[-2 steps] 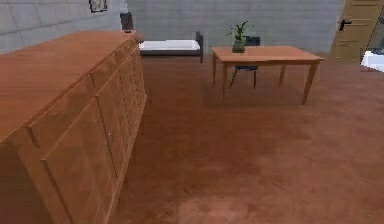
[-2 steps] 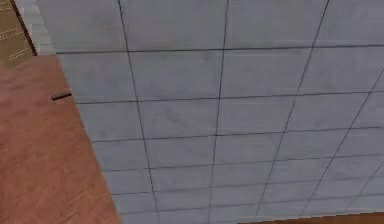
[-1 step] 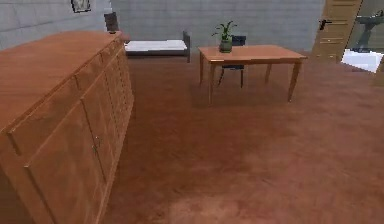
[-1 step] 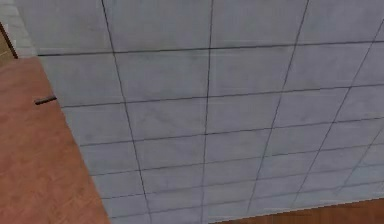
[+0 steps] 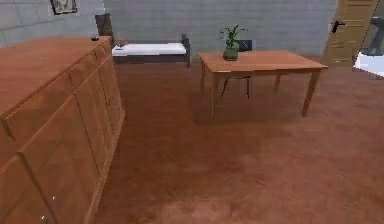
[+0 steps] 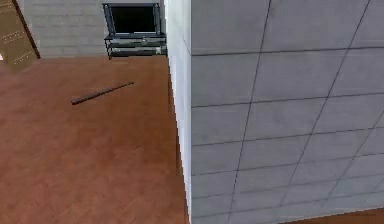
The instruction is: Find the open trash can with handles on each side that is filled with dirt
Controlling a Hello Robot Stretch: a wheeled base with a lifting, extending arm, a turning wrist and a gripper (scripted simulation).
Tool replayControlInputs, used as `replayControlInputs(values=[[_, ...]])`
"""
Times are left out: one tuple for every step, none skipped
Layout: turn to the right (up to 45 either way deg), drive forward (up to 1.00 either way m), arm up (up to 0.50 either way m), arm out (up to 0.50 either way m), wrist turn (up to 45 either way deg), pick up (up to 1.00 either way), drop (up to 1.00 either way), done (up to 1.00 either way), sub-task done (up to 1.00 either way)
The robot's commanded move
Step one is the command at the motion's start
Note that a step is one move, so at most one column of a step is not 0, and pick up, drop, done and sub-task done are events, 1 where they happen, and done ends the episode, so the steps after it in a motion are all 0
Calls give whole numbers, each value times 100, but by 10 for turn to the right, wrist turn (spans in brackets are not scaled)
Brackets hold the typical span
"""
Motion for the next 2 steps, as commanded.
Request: replayControlInputs(values=[[450,0,0,0,0,0,0,0,0],[30,0,0,0,0,0,0,0,0]])
